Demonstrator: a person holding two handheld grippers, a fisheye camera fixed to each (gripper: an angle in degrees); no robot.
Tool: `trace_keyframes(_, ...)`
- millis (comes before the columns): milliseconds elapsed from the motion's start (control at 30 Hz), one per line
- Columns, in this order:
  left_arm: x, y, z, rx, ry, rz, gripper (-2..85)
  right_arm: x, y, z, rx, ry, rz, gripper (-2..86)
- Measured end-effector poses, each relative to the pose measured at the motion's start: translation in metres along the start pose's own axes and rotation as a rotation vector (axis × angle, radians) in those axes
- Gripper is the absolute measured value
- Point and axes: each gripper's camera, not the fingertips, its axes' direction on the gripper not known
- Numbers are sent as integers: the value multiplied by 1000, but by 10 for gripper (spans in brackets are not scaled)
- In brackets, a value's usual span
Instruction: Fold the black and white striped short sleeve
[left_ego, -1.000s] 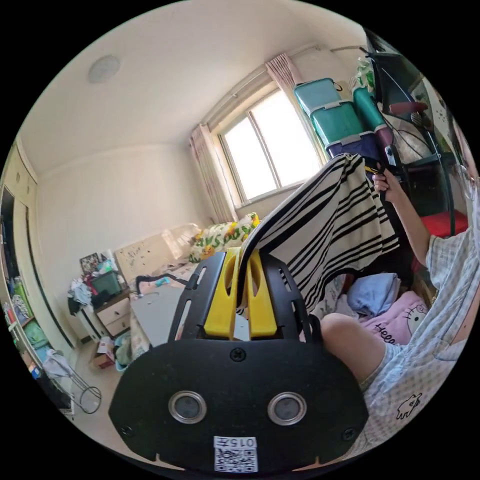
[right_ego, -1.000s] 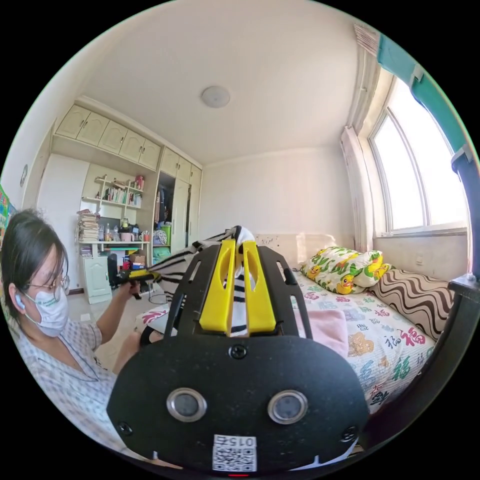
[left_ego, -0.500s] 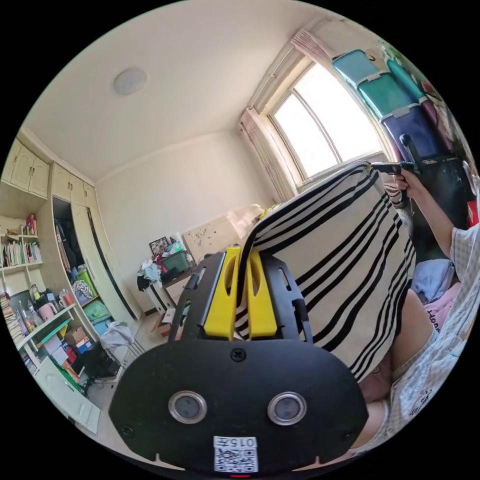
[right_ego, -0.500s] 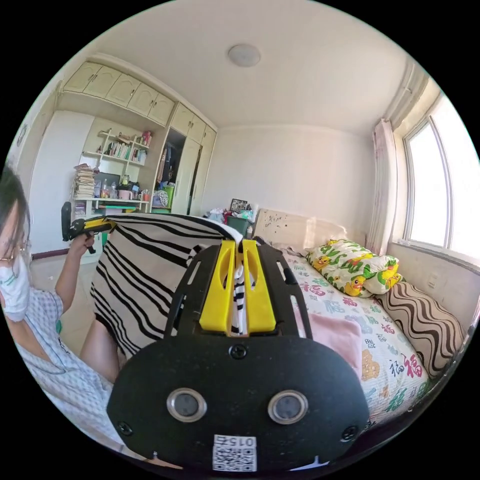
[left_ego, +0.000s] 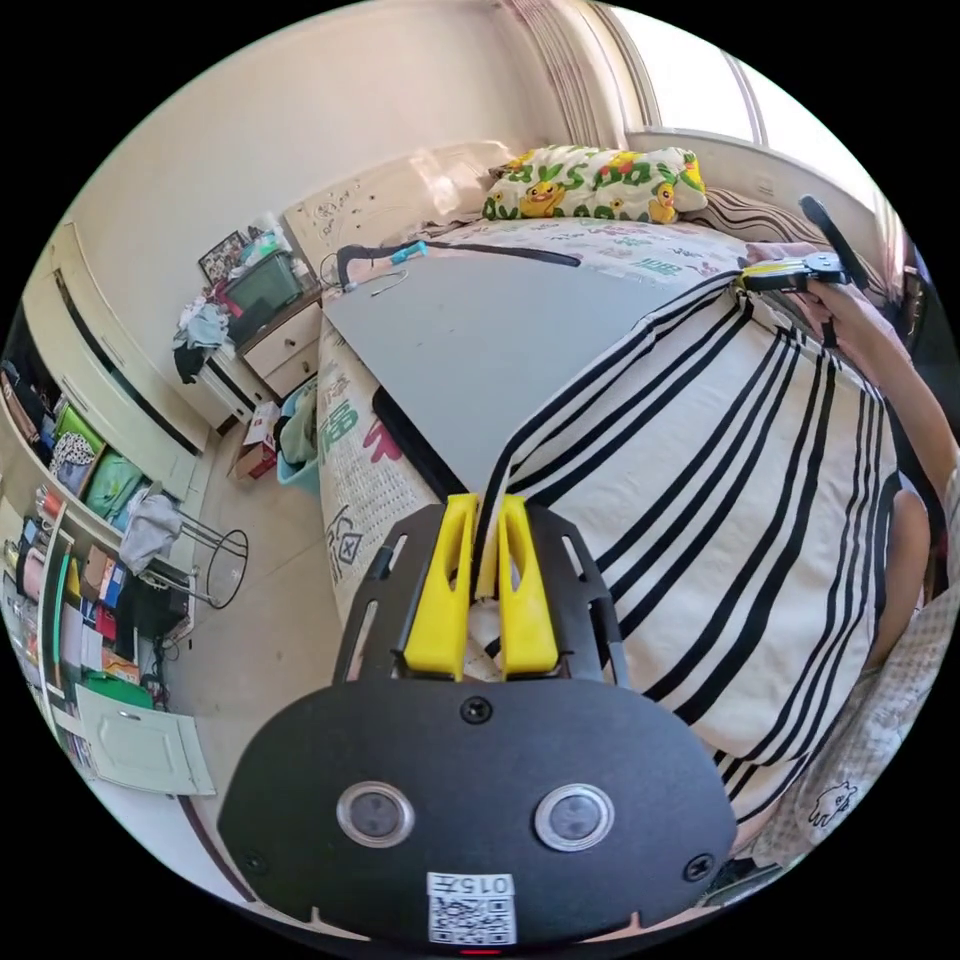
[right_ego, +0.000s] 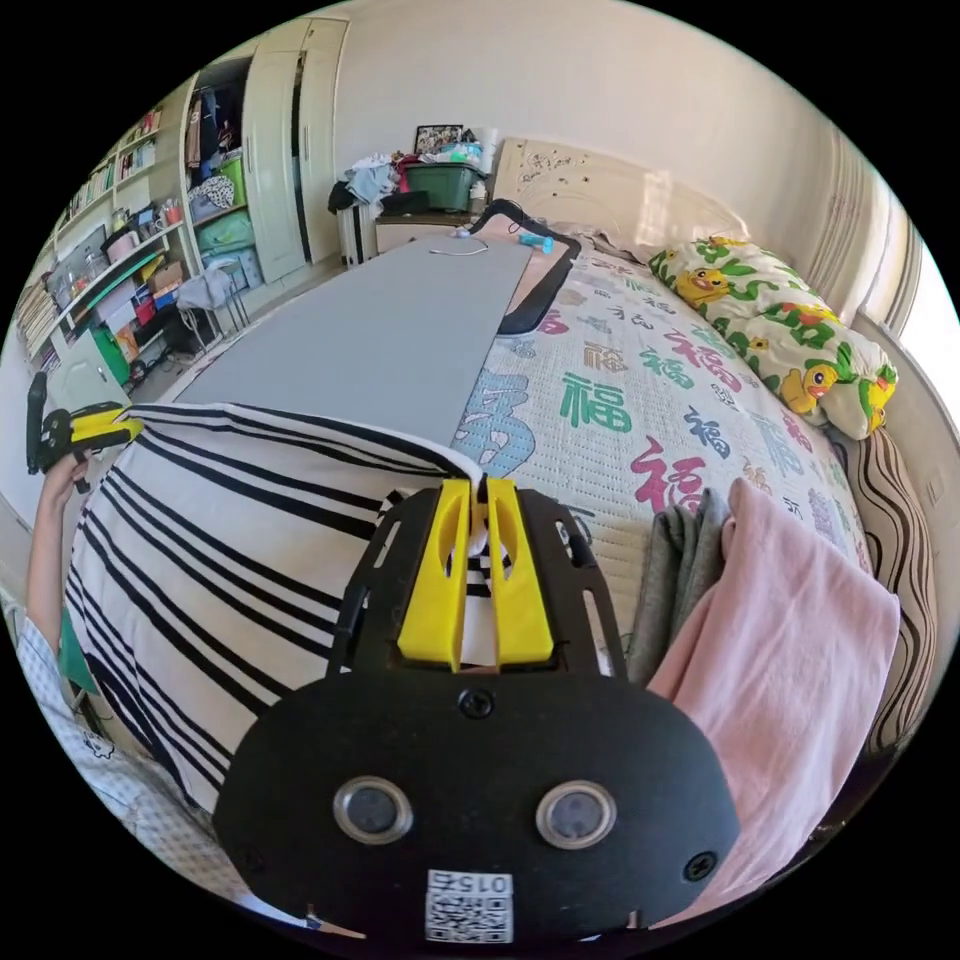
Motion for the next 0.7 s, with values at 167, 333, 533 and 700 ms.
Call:
trace_keyframes(167, -28, 15, -1, 94, 37, -130, 83, 64, 27, -42, 115, -147, 49, 81)
trace_keyframes(333, -1, 65, -57, 281, 128, -97, 81, 70, 107, -132, 212, -295, -214, 83)
trace_keyframes(533, 140, 100, -80, 391, 570, 275, 75, -6, 220, -170, 241, -590, -624, 125)
trace_keyframes(700, 198, 92, -57, 344, 547, 295, 88, -30, 250, -150, 145, -444, -670, 117)
